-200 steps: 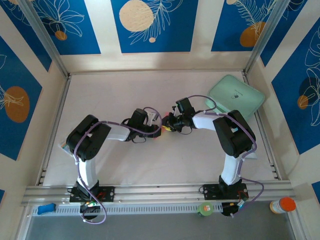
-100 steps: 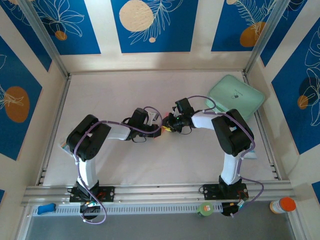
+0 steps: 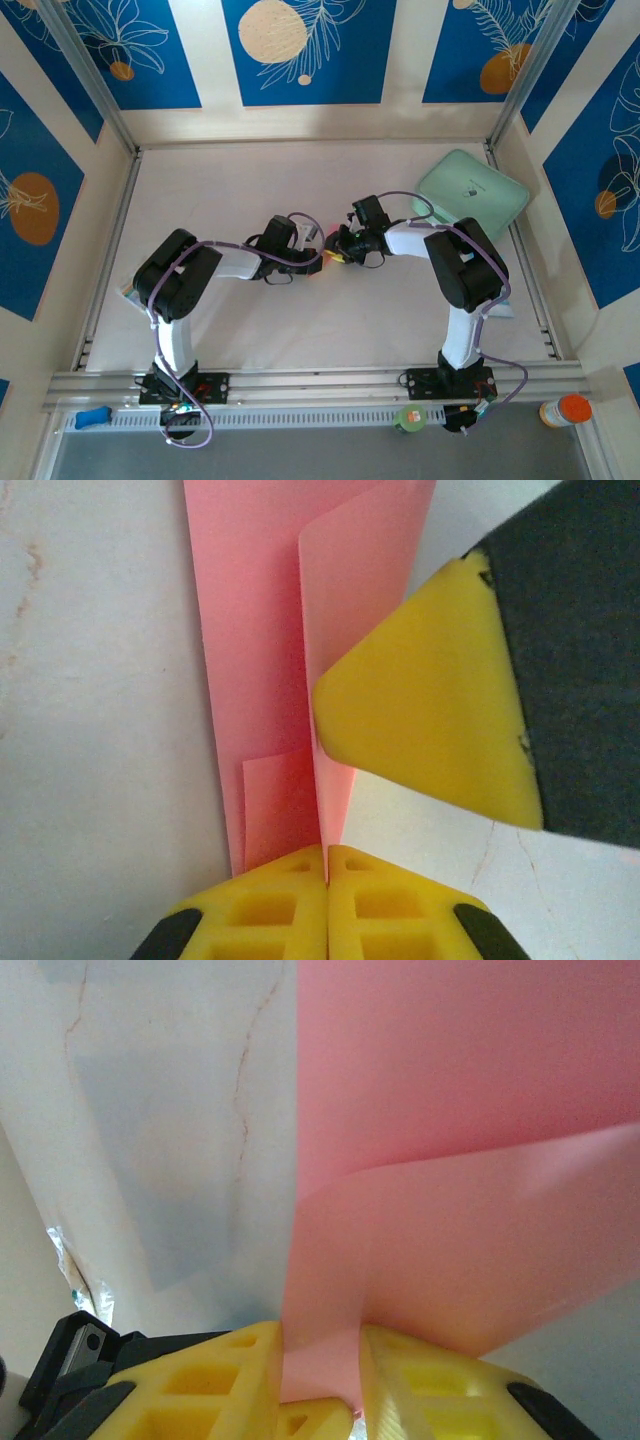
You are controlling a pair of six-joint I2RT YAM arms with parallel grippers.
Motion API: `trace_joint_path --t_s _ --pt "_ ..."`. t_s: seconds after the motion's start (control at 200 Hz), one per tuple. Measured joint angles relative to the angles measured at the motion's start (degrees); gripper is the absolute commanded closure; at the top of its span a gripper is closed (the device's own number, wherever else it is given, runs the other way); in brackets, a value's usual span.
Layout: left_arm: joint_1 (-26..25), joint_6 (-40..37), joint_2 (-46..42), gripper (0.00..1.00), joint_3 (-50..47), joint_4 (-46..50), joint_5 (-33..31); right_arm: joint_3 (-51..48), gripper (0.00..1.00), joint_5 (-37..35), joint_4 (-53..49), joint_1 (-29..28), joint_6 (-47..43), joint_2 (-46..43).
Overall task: Fold a paper plane with a square sheet of paper (pick it up from the middle)
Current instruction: Fold the wing for the fifth time at the center of the table.
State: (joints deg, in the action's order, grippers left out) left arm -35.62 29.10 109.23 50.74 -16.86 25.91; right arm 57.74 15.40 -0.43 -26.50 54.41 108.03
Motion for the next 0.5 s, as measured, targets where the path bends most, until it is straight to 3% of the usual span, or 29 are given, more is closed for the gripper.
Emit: trace_joint_path --t_s 0.5 --pt "0.00 0.44 0.02 0.89 0.52 0.96 0.02 0.02 0.72 0.50 0.98 0.26 -0.07 1.40"
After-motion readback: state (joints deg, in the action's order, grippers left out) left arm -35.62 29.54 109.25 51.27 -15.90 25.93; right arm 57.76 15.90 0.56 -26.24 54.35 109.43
